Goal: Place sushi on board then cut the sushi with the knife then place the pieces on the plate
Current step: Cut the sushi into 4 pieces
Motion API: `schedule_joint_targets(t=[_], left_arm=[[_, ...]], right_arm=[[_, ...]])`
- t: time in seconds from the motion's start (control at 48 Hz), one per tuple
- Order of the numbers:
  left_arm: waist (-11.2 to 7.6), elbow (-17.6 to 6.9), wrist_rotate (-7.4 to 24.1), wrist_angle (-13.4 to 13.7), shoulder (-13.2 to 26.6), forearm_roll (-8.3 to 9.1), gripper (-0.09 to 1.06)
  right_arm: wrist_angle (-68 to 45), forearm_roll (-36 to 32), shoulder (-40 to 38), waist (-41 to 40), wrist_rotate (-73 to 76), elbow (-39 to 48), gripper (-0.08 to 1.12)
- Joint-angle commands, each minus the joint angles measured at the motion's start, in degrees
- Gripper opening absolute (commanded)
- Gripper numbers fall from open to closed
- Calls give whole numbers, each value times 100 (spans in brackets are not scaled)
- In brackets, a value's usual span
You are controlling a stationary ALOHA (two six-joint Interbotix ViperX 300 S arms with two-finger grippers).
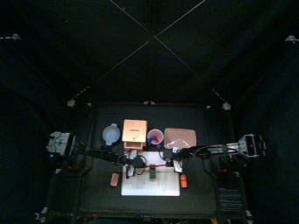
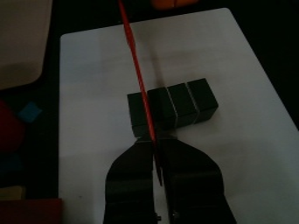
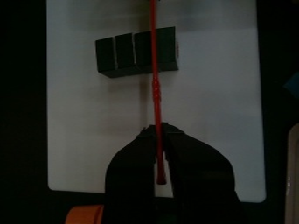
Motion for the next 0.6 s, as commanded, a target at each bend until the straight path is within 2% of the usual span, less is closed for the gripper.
schedule_joint_targets(t=[0.021,0.333,0.604], left_arm=[[-35,-255,35,-53,-44,35,31],[0,-272,35,-44,53,26,31],[0,-290,44,-44,360,35,31]], right_arm=[[-185,9,-70,0,-9,-53,23],[-290,-18,53,0,-9,-26,23],[-536,18,773,70,-9,-18,23]])
